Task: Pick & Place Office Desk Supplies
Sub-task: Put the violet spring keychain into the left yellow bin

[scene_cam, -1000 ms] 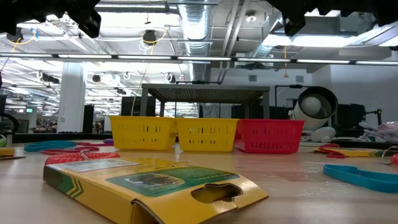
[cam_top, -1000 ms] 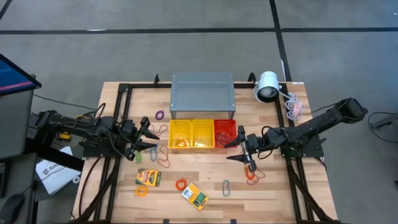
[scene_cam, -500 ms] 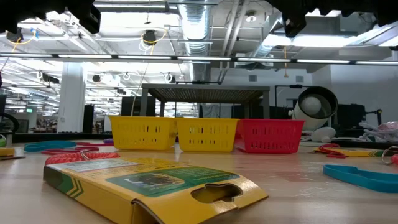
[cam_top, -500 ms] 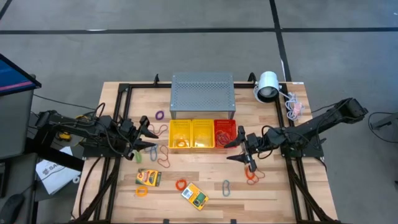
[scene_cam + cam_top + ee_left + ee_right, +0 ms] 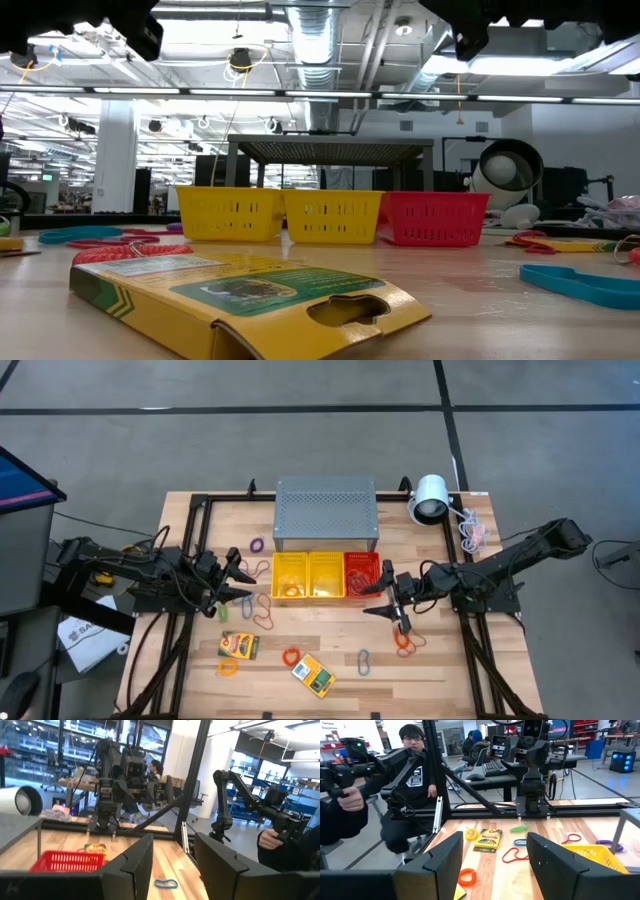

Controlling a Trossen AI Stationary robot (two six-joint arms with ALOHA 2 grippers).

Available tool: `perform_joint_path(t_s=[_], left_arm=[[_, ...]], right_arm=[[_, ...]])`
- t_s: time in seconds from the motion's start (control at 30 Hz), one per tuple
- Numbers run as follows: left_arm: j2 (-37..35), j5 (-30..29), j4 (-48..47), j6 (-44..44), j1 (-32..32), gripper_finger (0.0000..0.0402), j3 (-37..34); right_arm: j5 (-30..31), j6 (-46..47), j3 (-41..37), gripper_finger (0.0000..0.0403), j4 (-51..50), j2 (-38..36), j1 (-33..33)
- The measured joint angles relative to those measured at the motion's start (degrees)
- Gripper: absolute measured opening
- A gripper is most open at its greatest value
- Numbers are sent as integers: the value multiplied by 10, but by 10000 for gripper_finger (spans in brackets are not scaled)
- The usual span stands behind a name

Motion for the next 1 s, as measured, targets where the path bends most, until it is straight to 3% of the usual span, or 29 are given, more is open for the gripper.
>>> perform_joint_path(t_s=[0.37, 0.7, 1.0], left_arm=[[52, 2, -6, 12, 0, 141, 0], [54, 54, -1, 29, 0, 141, 0], [54, 78, 37, 58, 0, 141, 0]], right_arm=[[-2, -39, 0, 211, 8, 0, -53], [-5, -60, 0, 211, 50, 0, -106], [-114, -64, 0, 211, 101, 0, -129]])
